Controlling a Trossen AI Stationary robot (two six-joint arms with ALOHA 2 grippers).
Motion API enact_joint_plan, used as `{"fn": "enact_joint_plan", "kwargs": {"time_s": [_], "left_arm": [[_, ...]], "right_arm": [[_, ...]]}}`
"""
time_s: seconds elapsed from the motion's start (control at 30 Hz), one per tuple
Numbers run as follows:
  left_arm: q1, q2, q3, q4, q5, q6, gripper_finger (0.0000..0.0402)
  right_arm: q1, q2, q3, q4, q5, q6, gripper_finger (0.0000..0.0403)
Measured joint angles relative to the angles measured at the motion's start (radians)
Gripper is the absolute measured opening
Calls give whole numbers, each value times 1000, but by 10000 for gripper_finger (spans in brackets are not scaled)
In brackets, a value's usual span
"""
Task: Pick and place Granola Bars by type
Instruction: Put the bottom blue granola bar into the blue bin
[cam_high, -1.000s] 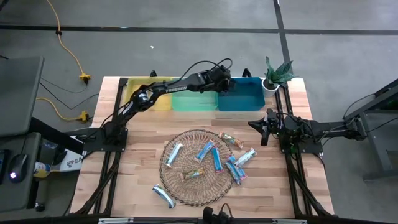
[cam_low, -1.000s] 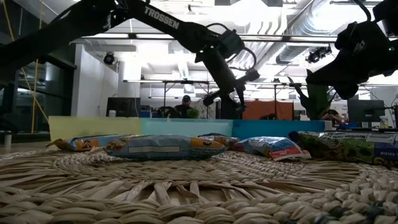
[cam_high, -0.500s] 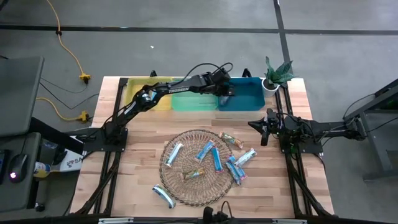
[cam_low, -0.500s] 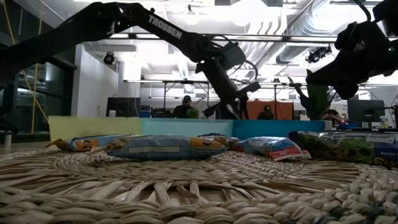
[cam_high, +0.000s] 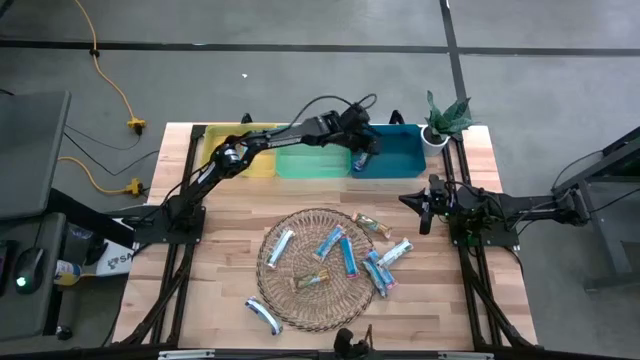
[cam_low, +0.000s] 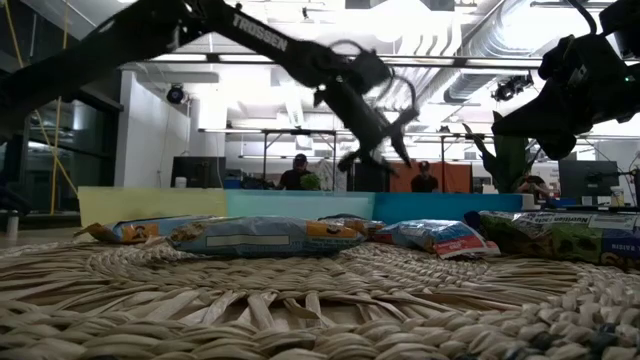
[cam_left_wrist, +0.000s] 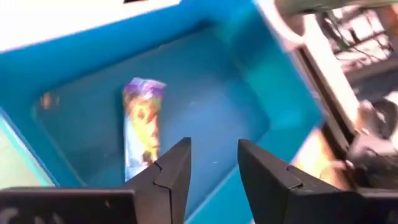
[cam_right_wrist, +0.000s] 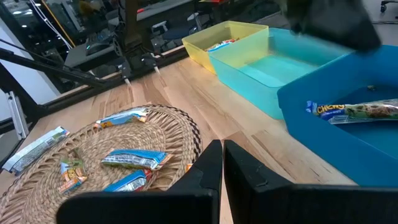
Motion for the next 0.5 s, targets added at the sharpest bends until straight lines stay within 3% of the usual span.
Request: {"fn": "enact_joint_plan", "kwargs": {"time_s": [0.23, 0.5], "left_arm": [[-7, -152, 0, -138, -11, 267, 129], [-60, -370, 2, -444, -12, 544, 129]], "right_arm": [[0, 0, 0, 0, -1, 0, 0], [0, 0, 0, 0, -1, 0, 0]]}}
